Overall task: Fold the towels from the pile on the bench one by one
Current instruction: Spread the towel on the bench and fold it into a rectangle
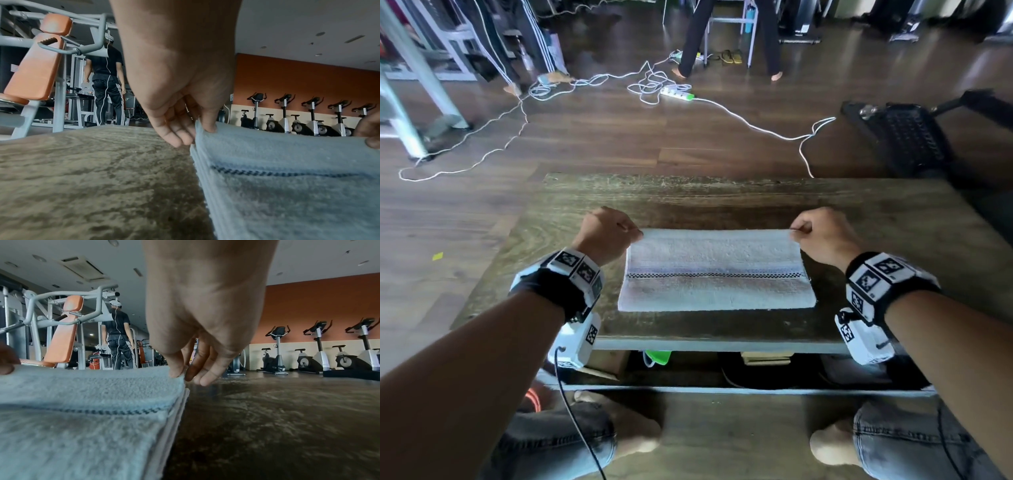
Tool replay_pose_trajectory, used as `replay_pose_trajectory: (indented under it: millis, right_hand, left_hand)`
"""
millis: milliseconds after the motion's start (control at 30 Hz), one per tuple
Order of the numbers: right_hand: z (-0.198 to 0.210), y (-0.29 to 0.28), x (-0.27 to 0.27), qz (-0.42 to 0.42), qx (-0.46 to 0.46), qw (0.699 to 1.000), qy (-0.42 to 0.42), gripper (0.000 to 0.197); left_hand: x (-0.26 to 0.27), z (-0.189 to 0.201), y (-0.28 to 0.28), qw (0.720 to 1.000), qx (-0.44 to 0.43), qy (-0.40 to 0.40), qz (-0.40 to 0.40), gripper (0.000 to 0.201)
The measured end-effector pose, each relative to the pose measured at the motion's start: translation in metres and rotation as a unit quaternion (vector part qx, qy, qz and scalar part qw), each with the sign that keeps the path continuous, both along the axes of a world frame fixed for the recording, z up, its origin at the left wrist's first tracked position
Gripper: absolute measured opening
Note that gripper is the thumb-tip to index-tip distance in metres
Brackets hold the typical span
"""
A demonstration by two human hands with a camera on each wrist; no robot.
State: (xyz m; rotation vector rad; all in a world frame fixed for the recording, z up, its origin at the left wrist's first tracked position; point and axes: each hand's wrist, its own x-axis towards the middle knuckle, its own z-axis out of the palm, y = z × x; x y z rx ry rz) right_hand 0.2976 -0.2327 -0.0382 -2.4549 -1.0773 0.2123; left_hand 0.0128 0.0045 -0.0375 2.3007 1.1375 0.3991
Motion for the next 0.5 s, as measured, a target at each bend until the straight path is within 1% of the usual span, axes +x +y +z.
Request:
replay_pose_trajectory:
  millis: [133,233,333,433,500]
  right_hand:
    - [-0.016,0.009,0.006,0.010,-0.024,1.000,-0.002,0.010]
    - [-0.025,0.009,0.009,0.030,-0.030,0.999,-0.007,0.017]
    - [-0.023,0.007,0.007,0.042,-0.031,0.999,-0.012,0.010]
    - [-0.016,0.004,0.002,0.038,-0.036,0.999,-0.004,0.007]
    - [-0.008,0.002,0.000,0.042,-0.021,0.999,-0.009,0.008]
  left_hand:
    - [0.007,-0.014,0.009,1.000,0.000,0.030,-0.002,0.011]
    - [0.006,-0.023,0.015,0.998,0.012,0.050,-0.021,0.018]
    - [0.006,-0.023,0.016,0.995,0.021,0.083,-0.045,0.023]
    - [0.006,-0.017,0.016,0.994,0.024,0.095,-0.047,0.019]
    - [0.007,-0.007,0.015,0.994,0.029,0.089,-0.052,0.015]
